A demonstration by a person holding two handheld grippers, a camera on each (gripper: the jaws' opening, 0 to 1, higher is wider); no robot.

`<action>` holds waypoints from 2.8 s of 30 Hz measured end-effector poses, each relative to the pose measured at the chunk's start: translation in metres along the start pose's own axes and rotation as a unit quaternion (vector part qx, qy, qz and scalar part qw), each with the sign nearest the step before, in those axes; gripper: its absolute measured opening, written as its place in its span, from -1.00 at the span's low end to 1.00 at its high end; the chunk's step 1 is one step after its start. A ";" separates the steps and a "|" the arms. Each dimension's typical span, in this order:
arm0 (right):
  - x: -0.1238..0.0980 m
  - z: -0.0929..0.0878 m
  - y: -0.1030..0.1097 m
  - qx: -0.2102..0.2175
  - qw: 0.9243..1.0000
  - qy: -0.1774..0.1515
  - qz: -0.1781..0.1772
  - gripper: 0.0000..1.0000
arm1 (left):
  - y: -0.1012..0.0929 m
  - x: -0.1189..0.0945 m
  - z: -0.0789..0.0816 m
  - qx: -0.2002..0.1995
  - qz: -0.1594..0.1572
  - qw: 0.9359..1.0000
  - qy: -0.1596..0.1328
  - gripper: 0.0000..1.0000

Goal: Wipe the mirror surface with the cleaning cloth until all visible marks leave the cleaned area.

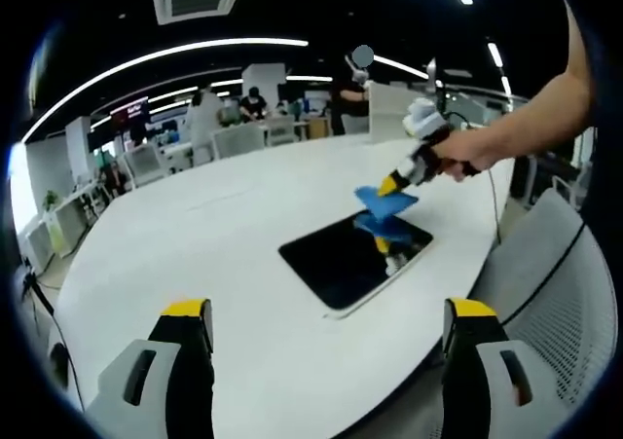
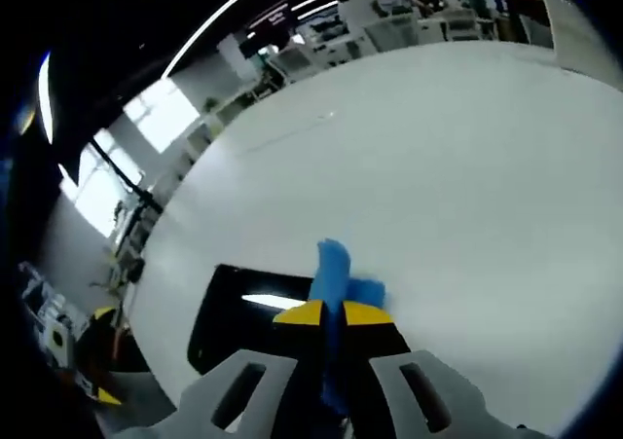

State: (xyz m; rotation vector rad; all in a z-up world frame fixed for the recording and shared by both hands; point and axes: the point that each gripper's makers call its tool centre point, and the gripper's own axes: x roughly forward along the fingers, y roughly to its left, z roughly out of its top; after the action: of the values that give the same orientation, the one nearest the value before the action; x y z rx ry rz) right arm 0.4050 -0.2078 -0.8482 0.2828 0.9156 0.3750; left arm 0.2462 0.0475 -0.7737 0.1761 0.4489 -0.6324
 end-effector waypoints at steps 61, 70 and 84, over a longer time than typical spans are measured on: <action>0.095 -0.019 0.157 -0.089 0.992 0.079 0.031 -1.00 | -0.005 0.001 0.003 0.007 -0.011 1.000 -0.006 0.95; 0.104 -0.018 0.163 -0.086 0.992 0.083 0.027 -1.00 | -0.007 0.002 0.001 0.010 -0.015 1.000 -0.005 0.95; 0.102 -0.019 0.162 -0.082 0.992 0.089 0.028 -1.00 | -0.013 0.002 0.003 0.004 -0.030 1.000 -0.007 0.96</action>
State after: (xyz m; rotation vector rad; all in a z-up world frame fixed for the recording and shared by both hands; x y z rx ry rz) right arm 0.4143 -0.0167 -0.8684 0.1258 1.0464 0.5308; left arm 0.2407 0.0354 -0.7716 0.1655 0.4395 -0.6948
